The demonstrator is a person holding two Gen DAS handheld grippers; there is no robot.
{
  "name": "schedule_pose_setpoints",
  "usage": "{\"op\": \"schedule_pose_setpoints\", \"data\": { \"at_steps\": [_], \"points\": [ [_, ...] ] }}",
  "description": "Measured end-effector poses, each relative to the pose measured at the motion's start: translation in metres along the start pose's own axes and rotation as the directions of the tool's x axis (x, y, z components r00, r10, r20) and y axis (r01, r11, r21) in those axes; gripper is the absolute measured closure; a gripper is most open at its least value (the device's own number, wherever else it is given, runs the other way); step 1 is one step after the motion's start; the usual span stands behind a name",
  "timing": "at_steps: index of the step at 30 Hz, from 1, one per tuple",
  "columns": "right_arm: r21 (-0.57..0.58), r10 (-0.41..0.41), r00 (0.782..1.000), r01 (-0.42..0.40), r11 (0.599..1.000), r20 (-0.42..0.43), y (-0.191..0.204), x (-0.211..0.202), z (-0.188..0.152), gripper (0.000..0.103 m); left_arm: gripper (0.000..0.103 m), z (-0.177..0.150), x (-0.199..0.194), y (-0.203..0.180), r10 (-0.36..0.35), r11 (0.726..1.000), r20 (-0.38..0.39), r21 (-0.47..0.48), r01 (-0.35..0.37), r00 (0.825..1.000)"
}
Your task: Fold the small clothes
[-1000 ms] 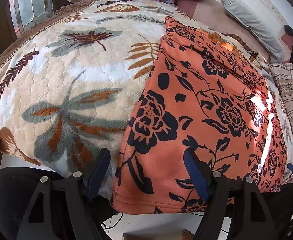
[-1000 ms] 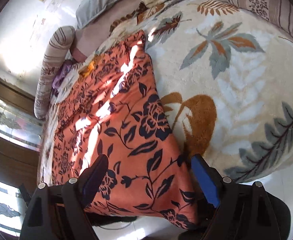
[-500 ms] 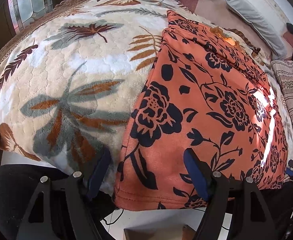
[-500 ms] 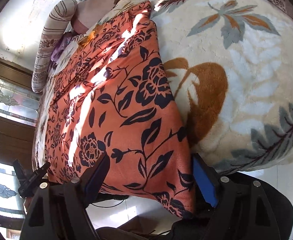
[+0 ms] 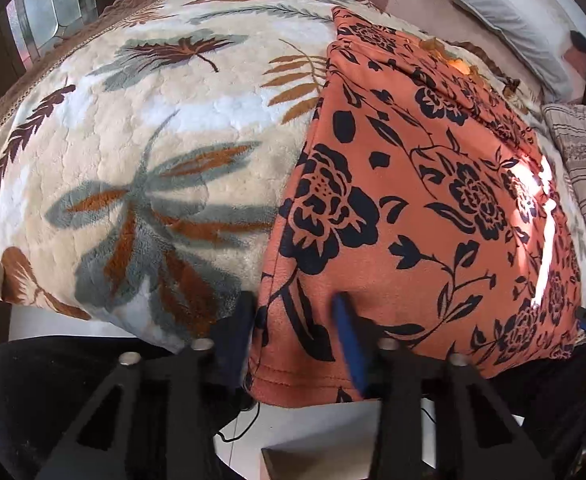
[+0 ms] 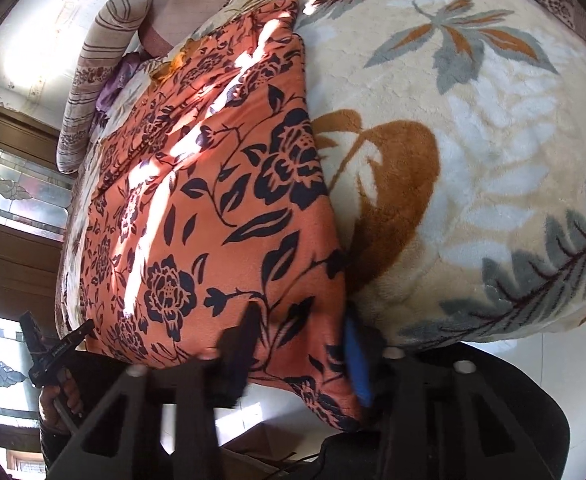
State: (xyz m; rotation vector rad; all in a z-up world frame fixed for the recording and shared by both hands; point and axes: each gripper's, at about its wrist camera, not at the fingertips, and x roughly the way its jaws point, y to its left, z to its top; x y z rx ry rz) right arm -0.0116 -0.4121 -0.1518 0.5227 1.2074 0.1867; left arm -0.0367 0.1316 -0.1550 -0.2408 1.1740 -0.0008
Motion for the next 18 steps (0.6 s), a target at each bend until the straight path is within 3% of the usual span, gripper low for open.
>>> {"op": "schedule_pose_setpoints", "data": {
  "at_steps": [2,4,5,6,8,9,10,12,15,18],
  "points": [
    [0.006,0.007,1.000,-0.006,1.000,-0.004,-0.002,0.000,-0.001,0.067,0.087,0.001,-0.002,0.003,-0.036,0.999,-0.010,-0.008,0.036,0.999],
    [0.018,0.009,1.000,-0.009,1.000,-0.003,-0.003,0.000,0.000,0.064,0.087,0.000,-0.003,0.004,-0.051,0.999,-0.011,-0.009,0.051,0.999],
    [0.013,0.009,1.000,-0.009,1.000,-0.010,-0.002,0.001,0.001,0.061,0.082,0.000,-0.003,0.003,-0.050,0.999,-0.010,0.000,0.050,0.999],
    [0.006,0.015,1.000,-0.015,1.000,-0.011,-0.001,0.002,0.001,0.053,0.069,0.000,-0.002,0.001,-0.048,0.999,-0.004,0.009,0.048,0.999],
    [0.004,0.027,1.000,-0.027,1.000,-0.015,0.000,0.005,0.002,0.050,0.054,0.000,-0.001,-0.004,-0.075,0.997,-0.002,0.017,0.075,0.997],
    [-0.003,0.023,1.000,-0.023,1.000,-0.020,0.001,0.006,0.003,0.051,0.054,0.000,0.000,-0.008,-0.065,0.998,-0.001,0.025,0.065,0.998],
    [-0.006,0.023,0.999,-0.023,1.000,-0.024,0.001,0.006,0.003,0.054,0.056,0.000,0.000,-0.011,-0.045,0.998,-0.002,0.043,0.045,0.999],
    [-0.016,-0.010,0.999,0.009,1.000,-0.038,0.001,0.006,0.004,0.092,0.097,0.002,0.000,-0.016,-0.027,0.998,0.002,0.063,0.027,1.000],
    [0.005,0.050,0.998,-0.050,0.999,-0.023,-0.002,-0.005,0.005,0.095,0.097,0.009,-0.015,-0.011,-0.100,0.995,0.030,0.025,0.100,0.995],
    [0.023,0.134,0.990,-0.135,0.991,0.042,0.003,-0.025,0.010,0.095,0.097,0.013,-0.033,-0.010,-0.145,0.989,0.074,0.024,0.143,0.987]
  ]
}}
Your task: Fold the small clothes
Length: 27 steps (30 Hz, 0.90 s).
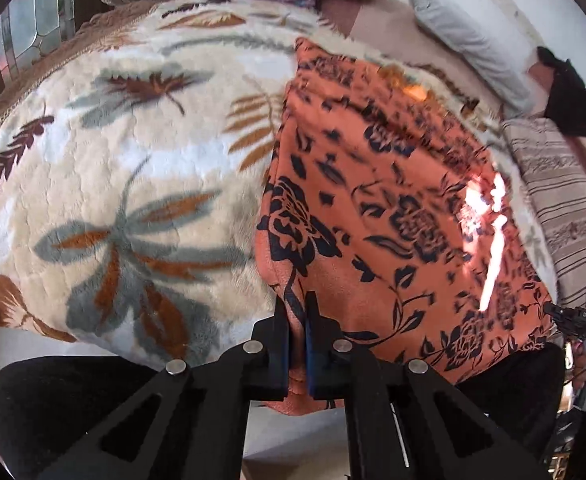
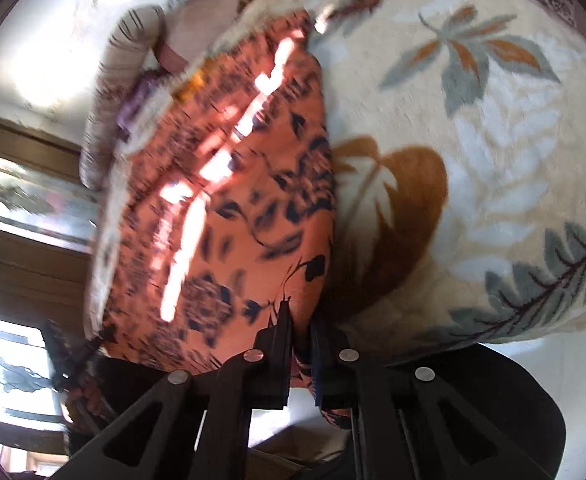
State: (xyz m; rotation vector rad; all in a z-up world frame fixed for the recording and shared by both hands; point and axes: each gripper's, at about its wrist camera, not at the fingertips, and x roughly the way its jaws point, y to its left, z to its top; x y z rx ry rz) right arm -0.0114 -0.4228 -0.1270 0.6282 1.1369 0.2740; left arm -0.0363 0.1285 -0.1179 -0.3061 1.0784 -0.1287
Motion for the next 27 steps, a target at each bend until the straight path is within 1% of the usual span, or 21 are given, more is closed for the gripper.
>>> {"op": "schedule_pose_setpoints", "data": {
  "at_steps": [1,2,4,5,6,7,8,9,10,11,12,15,17,18,20,21,22,23,24,25,27],
  "points": [
    [-0.003,0.011,1.000,-0.011,1.000,0.004,0.001,-0.002,0.002,0.095,0.097,0.001,0.002,0.001,-0.001,1.000,-0.005,-0.003,0.001,1.000],
    [-0.005,0.006,1.000,-0.006,1.000,-0.004,0.000,0.001,0.005,0.093,0.095,0.002,0.010,0.003,0.005,1.000,-0.030,0.001,-0.005,1.000],
    [0.030,-0.028,0.999,0.028,0.999,-0.017,-0.011,0.014,0.007,0.090,0.094,-0.002,0.029,0.008,0.047,0.999,-0.090,-0.005,-0.047,0.995],
    [0.053,-0.038,0.998,0.041,0.998,-0.044,-0.017,0.023,0.006,0.080,0.088,-0.004,0.037,0.009,0.055,0.998,-0.107,-0.008,-0.056,0.993],
    [0.064,-0.038,0.997,0.042,0.997,-0.062,-0.020,0.028,0.006,0.069,0.086,-0.004,0.038,0.007,0.057,0.998,-0.093,-0.004,-0.058,0.994],
    [0.065,-0.009,0.999,0.013,0.998,-0.052,-0.019,0.029,0.005,0.061,0.082,-0.003,0.037,0.005,0.050,0.999,-0.088,-0.001,-0.050,0.995],
    [0.058,0.027,0.999,-0.025,0.998,-0.044,-0.016,0.028,0.004,0.042,0.073,-0.003,0.037,0.004,0.034,0.999,-0.088,-0.001,-0.034,0.996],
    [0.049,0.046,0.998,-0.044,0.998,-0.043,-0.013,0.029,0.004,0.040,0.073,-0.002,0.038,0.002,0.035,0.999,-0.090,0.006,-0.034,0.995],
    [0.038,0.031,0.998,-0.029,0.999,-0.052,-0.011,0.032,0.005,0.041,0.079,-0.001,0.039,-0.001,0.047,0.999,-0.093,0.024,-0.045,0.995],
    [0.025,0.019,0.997,-0.017,1.000,-0.068,-0.008,0.036,0.006,0.061,0.098,0.002,0.038,-0.005,0.051,0.998,-0.093,0.040,-0.048,0.994],
    [0.016,0.001,0.996,0.001,1.000,-0.084,-0.007,0.039,0.009,0.096,0.098,0.006,0.036,-0.007,0.032,0.999,-0.087,0.035,-0.029,0.996],
    [0.003,0.036,0.995,-0.035,0.999,-0.093,0.001,0.036,0.014,0.096,0.098,0.022,0.018,-0.008,-0.036,0.999,-0.031,0.006,0.036,0.999],
    [0.019,0.091,0.994,-0.090,0.996,-0.059,0.005,0.027,0.018,0.096,0.098,0.029,0.011,-0.008,-0.074,0.997,-0.012,-0.008,0.074,0.997],
    [0.031,0.113,0.993,-0.111,0.993,-0.045,0.006,0.023,0.020,0.096,0.098,0.030,0.012,-0.007,-0.064,0.998,-0.019,-0.012,0.064,0.998],
    [0.055,0.139,0.989,-0.137,0.989,-0.045,0.002,0.024,0.020,0.096,0.098,0.028,0.030,0.000,-0.042,0.999,-0.094,-0.031,0.040,0.995],
    [0.073,0.149,0.987,-0.144,0.987,-0.057,-0.002,0.029,0.020,0.096,0.098,0.026,0.042,0.002,-0.019,0.999,-0.139,-0.034,0.014,0.990],
    [0.092,0.154,0.985,-0.147,0.985,-0.075,-0.007,0.034,0.020,0.096,0.098,0.022,0.044,0.008,-0.002,1.000,-0.166,-0.026,-0.003,0.986],
    [0.107,0.161,0.983,-0.151,0.983,-0.088,-0.010,0.038,0.023,0.096,0.098,0.026,0.046,0.005,-0.006,1.000,-0.174,-0.018,0.003,0.985],
    [0.121,0.182,0.980,-0.172,0.978,-0.083,-0.010,0.039,0.028,0.096,0.098,0.034,0.042,0.001,-0.031,1.000,-0.160,-0.009,0.030,0.987],
    [0.125,0.215,0.974,-0.206,0.971,-0.065,-0.007,0.036,0.036,0.096,0.098,0.049,0.035,-0.007,-0.059,0.998,-0.130,0.008,0.060,0.990],
    [0.109,0.280,0.960,-0.279,0.954,0.005,0.007,0.025,0.067,0.096,0.098,0.090,0.024,-0.024,-0.129,0.991,-0.059,0.026,0.131,0.990]
  ]
}}
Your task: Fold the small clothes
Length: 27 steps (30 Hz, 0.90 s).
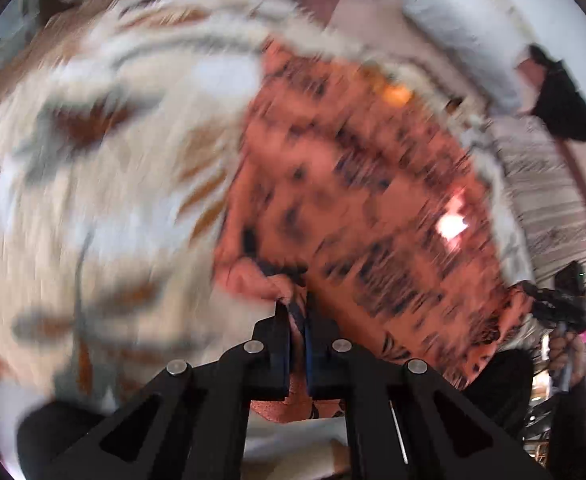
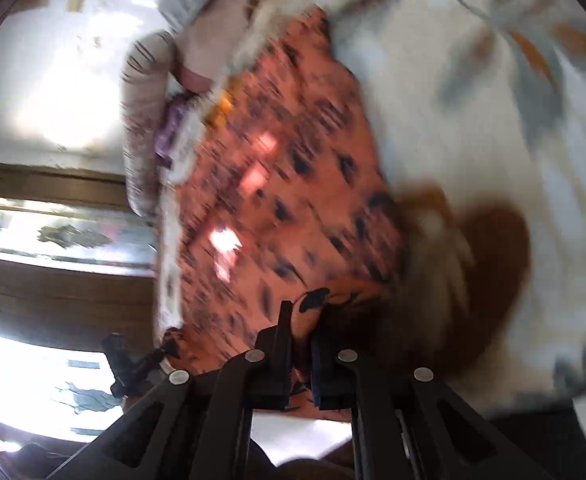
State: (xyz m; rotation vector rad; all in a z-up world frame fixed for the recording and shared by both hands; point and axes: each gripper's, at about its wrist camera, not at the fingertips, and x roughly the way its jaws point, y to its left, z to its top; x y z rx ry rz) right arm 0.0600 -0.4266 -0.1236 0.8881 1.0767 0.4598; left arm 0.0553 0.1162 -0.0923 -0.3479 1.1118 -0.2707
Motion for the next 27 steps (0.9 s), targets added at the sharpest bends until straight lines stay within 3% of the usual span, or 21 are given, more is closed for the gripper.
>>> {"op": "schedule_pose_setpoints", "data": {
  "at_steps": [3,5,7,8,9,10,12,14,17,20,23,25,27],
  "points": [
    [-0.050,0.091,0.990,-0.086,0.995,0.105,0.036,-0.007,0.064,0.096,0.097,0.084,-0.005,-0.018,-0.077,0.997,0.142,0.015,0.076,0.987],
    [-0.060,0.121,0.971,-0.111,0.992,0.205,0.049,-0.007,0.117,0.096,0.095,0.135,0.014,-0.018,-0.051,0.999,0.208,-0.007,0.054,0.977],
    [-0.017,0.072,0.968,-0.070,0.997,0.241,0.040,0.015,0.160,0.089,0.058,0.176,0.058,-0.014,0.042,0.999,0.187,-0.019,-0.039,0.982],
    [0.005,0.027,0.974,-0.029,1.000,0.226,0.030,0.033,0.177,0.071,0.029,0.189,0.084,-0.012,0.089,0.996,0.155,-0.018,-0.088,0.984],
    [0.032,-0.026,0.974,0.019,0.999,0.224,0.020,0.045,0.186,0.040,0.022,0.197,0.108,-0.007,0.150,0.989,0.118,-0.017,-0.149,0.982],
    [0.079,-0.084,0.968,0.067,0.995,0.238,0.008,0.053,0.187,0.031,0.022,0.196,0.120,0.003,0.196,0.981,0.082,-0.027,-0.194,0.977],
    [0.138,-0.092,0.950,0.053,0.989,0.299,-0.006,0.050,0.168,0.031,0.022,0.188,0.126,0.022,0.213,0.976,0.059,-0.066,-0.209,0.975],
    [0.123,-0.068,0.945,0.030,0.992,0.319,-0.005,0.041,0.134,0.031,0.022,0.174,0.107,0.031,0.187,0.978,0.125,-0.119,-0.172,0.975],
    [0.053,-0.035,0.946,0.019,0.998,0.322,0.009,0.026,0.074,0.031,0.022,0.138,0.063,0.032,0.191,0.975,0.237,-0.156,-0.157,0.952],
    [0.071,-0.006,0.959,-0.015,0.997,0.285,0.010,0.031,0.029,0.031,0.021,0.099,0.037,0.028,0.126,0.977,0.274,-0.200,-0.071,0.953],
    [0.131,-0.010,0.968,-0.023,0.991,0.249,0.002,0.056,0.025,0.031,0.017,0.069,0.051,0.018,0.064,0.974,0.235,-0.226,-0.009,0.970],
    [0.181,0.007,0.967,-0.054,0.982,0.253,-0.004,0.070,0.034,0.031,0.017,0.069,0.082,0.008,0.057,0.976,0.164,-0.219,-0.020,0.985],
    [0.228,-0.031,0.955,-0.039,0.973,0.295,-0.001,0.081,0.047,0.030,0.018,0.074,0.102,0.004,0.079,0.972,0.143,-0.232,-0.044,0.987]
  ]
}}
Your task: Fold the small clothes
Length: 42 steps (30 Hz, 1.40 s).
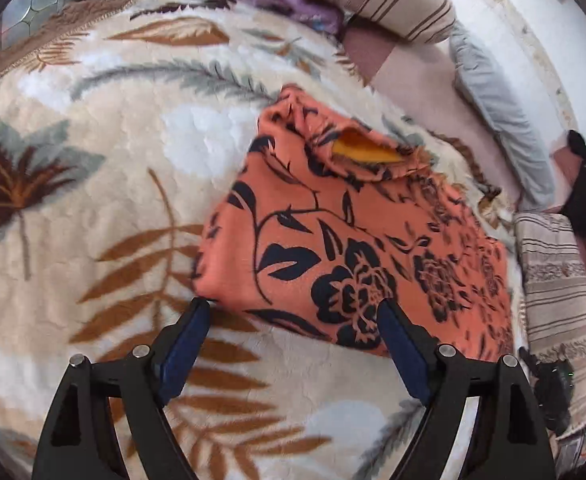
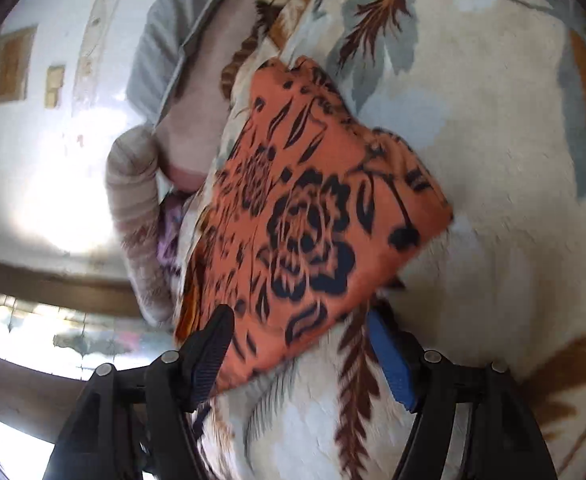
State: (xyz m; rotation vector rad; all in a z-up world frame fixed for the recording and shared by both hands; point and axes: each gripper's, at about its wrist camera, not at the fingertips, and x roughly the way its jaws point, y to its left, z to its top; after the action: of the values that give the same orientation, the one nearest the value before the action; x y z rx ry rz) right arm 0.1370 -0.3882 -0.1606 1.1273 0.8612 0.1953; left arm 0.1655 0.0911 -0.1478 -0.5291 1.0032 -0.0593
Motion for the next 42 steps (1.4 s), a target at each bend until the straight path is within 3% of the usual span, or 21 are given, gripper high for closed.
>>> {"op": "schedule_pose_setpoints", "data": {
  "at_steps": [4,5,6,7,8,9,14,17,20,22,23,24,25,26,27,28,30,32,34,38,42],
  "points": [
    [0.087,-0.046,0.997,0.040,0.995,0.065,0.008,0.017,0.013,0.029,0.018,0.018,0.013,-0.006,0.019,0.999,0.045,-0.051,-0.016,0.999],
    [0.076,-0.057,0.994,0.051,0.996,0.089,0.009,0.016,0.018,0.029,0.025,0.023,0.018,-0.006,0.013,0.998,0.039,-0.059,-0.011,0.999],
    [0.076,-0.072,0.991,0.064,0.995,0.112,0.010,0.020,0.022,0.040,0.069,0.030,0.024,-0.005,0.043,0.996,0.016,-0.072,-0.042,0.999],
    [0.094,-0.090,0.989,0.080,0.992,0.116,0.008,0.027,0.026,0.055,0.087,0.036,0.029,-0.002,0.045,0.995,-0.016,-0.084,-0.047,0.999],
    [0.095,-0.097,0.991,0.088,0.992,0.090,0.006,0.032,0.032,0.090,0.089,0.041,0.031,-0.001,0.029,0.993,-0.034,-0.110,-0.032,0.999],
    [0.093,-0.105,0.992,0.098,0.991,0.069,0.006,0.040,0.036,0.090,0.090,0.047,0.029,-0.003,0.028,0.993,-0.038,-0.110,-0.032,0.999],
    [-0.077,-0.068,0.991,0.077,0.994,0.113,0.058,0.007,0.035,0.093,0.091,0.054,-0.031,-0.032,-0.010,1.000,0.076,-0.010,0.011,0.997],
    [-0.177,-0.055,0.989,0.079,0.981,0.137,0.084,-0.034,0.017,0.093,0.091,0.033,-0.071,-0.034,-0.043,0.999,0.110,0.017,0.041,0.993],
    [-0.155,-0.066,0.989,0.087,0.984,0.136,0.066,-0.067,-0.017,0.093,0.084,-0.014,-0.086,-0.014,-0.048,0.999,0.051,0.025,0.047,0.998],
    [-0.184,-0.180,0.974,0.204,0.962,0.136,0.039,-0.072,-0.043,0.086,0.070,-0.048,-0.066,0.004,0.003,0.998,-0.014,0.060,-0.002,1.000],
    [-0.181,-0.250,0.963,0.265,0.947,0.099,0.015,-0.067,-0.053,0.077,0.064,-0.065,-0.051,0.017,0.041,0.997,-0.072,0.064,-0.036,0.997],
    [-0.135,-0.295,0.955,0.294,0.946,0.017,-0.014,-0.061,-0.060,0.074,0.064,-0.074,-0.043,0.031,0.037,0.998,-0.102,0.050,-0.032,0.994],
    [-0.078,-0.225,0.974,0.224,0.971,-0.006,-0.034,-0.068,-0.064,0.074,0.064,-0.077,-0.052,0.037,-0.013,0.999,-0.053,0.050,0.016,0.999],
    [-0.053,-0.185,0.982,0.186,0.981,0.020,-0.041,-0.082,-0.065,0.074,0.058,-0.076,-0.062,0.040,-0.005,0.998,-0.037,0.057,0.007,0.999],
    [-0.068,-0.228,0.973,0.230,0.971,0.035,-0.040,-0.091,-0.063,0.069,0.044,-0.072,-0.070,0.042,0.041,0.998,-0.028,0.054,-0.039,0.999],
    [-0.093,-0.263,0.962,0.269,0.959,0.069,-0.035,-0.102,-0.061,0.065,0.039,-0.067,-0.078,0.045,0.066,0.997,0.001,0.044,-0.066,0.998],
    [-0.116,-0.267,0.956,0.281,0.953,0.125,-0.027,-0.124,-0.052,0.055,0.038,-0.055,-0.092,0.050,0.062,0.997,0.065,0.041,-0.065,0.996],
    [-0.182,-0.274,0.948,0.302,0.936,0.160,-0.009,-0.130,-0.034,0.054,0.038,-0.039,-0.097,0.050,0.066,0.996,0.092,0.057,-0.072,0.994],
    [-0.250,-0.234,0.959,0.269,0.930,0.159,0.005,-0.125,-0.010,0.054,0.038,-0.023,-0.089,0.048,0.059,0.995,0.091,0.080,-0.066,0.994],
    [-0.419,-0.255,0.957,0.289,0.861,0.137,0.047,-0.070,0.041,0.054,0.038,-0.006,-0.064,0.030,0.046,0.991,0.059,0.124,-0.053,0.997],
    [-0.516,-0.386,0.918,0.376,0.770,0.093,0.057,-0.005,0.066,0.056,0.038,0.010,-0.041,0.011,0.030,0.986,0.039,0.166,-0.036,0.999]
  ]
}}
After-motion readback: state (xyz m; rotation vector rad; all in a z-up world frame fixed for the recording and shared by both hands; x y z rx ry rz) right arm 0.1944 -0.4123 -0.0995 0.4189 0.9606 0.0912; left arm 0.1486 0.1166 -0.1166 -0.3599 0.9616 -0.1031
